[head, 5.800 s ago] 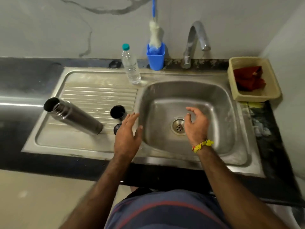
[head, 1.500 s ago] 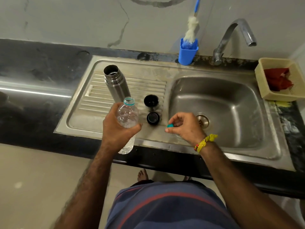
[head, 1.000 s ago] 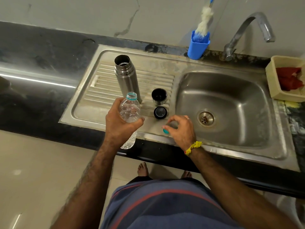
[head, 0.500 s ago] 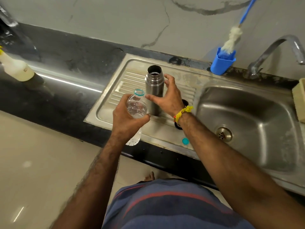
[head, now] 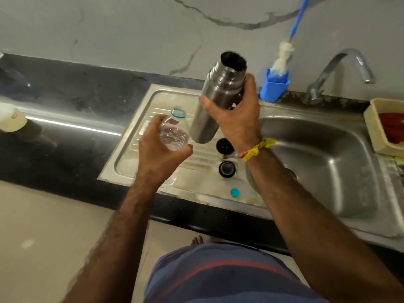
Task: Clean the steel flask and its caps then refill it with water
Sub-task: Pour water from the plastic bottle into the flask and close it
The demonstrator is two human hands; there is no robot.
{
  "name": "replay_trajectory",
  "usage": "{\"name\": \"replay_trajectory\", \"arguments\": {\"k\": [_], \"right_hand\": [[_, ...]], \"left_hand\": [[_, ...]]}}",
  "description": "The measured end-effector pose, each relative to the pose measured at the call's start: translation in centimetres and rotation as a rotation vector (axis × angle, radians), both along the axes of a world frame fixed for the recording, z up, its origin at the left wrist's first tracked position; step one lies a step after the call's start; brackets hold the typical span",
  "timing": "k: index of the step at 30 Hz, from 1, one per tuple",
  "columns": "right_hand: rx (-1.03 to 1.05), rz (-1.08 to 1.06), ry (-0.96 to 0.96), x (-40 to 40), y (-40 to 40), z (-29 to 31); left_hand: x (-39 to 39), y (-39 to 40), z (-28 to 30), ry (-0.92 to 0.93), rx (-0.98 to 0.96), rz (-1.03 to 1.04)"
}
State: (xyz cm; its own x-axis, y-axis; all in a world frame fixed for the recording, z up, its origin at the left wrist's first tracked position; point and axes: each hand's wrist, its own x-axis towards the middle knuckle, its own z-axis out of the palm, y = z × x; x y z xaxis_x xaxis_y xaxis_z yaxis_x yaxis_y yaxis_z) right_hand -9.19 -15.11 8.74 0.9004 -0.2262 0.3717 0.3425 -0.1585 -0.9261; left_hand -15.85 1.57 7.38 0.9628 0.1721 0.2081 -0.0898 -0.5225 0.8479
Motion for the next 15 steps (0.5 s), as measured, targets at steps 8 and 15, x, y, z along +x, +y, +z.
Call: {"name": "replay_trajectory", "arguments": {"k": [8, 15], "right_hand": [[-0.124, -0.188, 0.109, -4.6, -14.6, -1.4], [-0.312, -0.286, 0.344, -8.5, -20.0, -8.6]], "left_hand": [[4.0, -10.5, 1.3, 0.007, 0.061, -0.26], [5.0, -18.1, -1.0, 0.133, 0.341, -0.477]]}}
